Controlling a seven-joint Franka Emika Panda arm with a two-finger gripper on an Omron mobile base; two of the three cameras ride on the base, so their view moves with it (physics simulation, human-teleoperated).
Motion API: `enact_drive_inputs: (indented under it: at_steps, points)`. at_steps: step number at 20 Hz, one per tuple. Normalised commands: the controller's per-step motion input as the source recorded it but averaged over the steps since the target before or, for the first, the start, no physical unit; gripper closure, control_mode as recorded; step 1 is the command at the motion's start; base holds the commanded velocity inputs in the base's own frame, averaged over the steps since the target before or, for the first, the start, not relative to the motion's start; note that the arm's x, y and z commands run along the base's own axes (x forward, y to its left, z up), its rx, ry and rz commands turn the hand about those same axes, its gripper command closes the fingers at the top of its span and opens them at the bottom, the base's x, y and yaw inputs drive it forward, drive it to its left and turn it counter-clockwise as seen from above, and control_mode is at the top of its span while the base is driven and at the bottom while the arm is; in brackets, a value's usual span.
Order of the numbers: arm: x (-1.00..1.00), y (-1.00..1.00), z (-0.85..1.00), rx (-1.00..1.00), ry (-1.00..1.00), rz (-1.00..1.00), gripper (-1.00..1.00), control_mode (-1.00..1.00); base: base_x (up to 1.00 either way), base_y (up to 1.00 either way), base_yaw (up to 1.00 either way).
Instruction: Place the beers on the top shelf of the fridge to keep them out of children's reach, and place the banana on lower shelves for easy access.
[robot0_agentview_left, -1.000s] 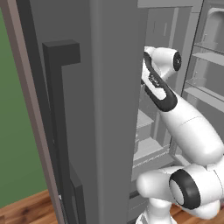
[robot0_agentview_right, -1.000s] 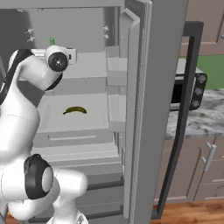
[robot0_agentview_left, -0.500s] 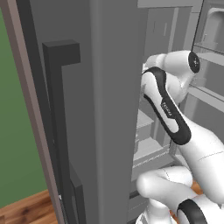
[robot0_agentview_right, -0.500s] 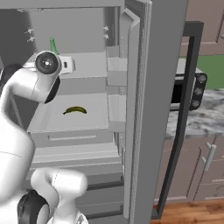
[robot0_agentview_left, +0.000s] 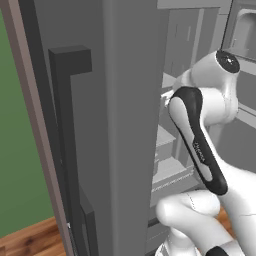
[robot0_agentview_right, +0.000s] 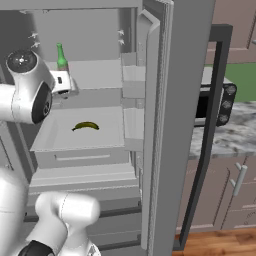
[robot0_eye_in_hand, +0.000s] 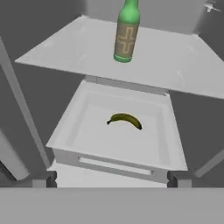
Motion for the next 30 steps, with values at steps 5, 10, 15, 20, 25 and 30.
enact_drive_inputs:
  at_steps: [5, 10, 15, 20, 25, 30]
  points:
    - [-0.87, -0.5, -0.69, -0.15, 0.09, -0.03, -1.0, -1.0, 0.0, 0.0, 0.0]
    - [-0.68, -0.45, -0.52, -0.07, 0.01, -0.11, -1.0, -1.0, 0.0, 0.0, 0.0]
    - [-0.51, -0.06, -0.15, -0.01, 0.0, -0.14, -1.0, -1.0, 0.0, 0.0, 0.0]
    - [-0.35, -0.21, 0.0, 0.0, 0.0, -0.16, -1.0, -1.0, 0.0, 0.0, 0.0]
    - [-0.15, -0.24, 0.0, 0.0, 0.0, -0.08, -1.0, -1.0, 0.0, 0.0, 0.0]
    - [0.0, 0.0, 0.0, 0.0, 0.0, 0.0, -1.0, -1.0, 0.0, 0.0, 0.0]
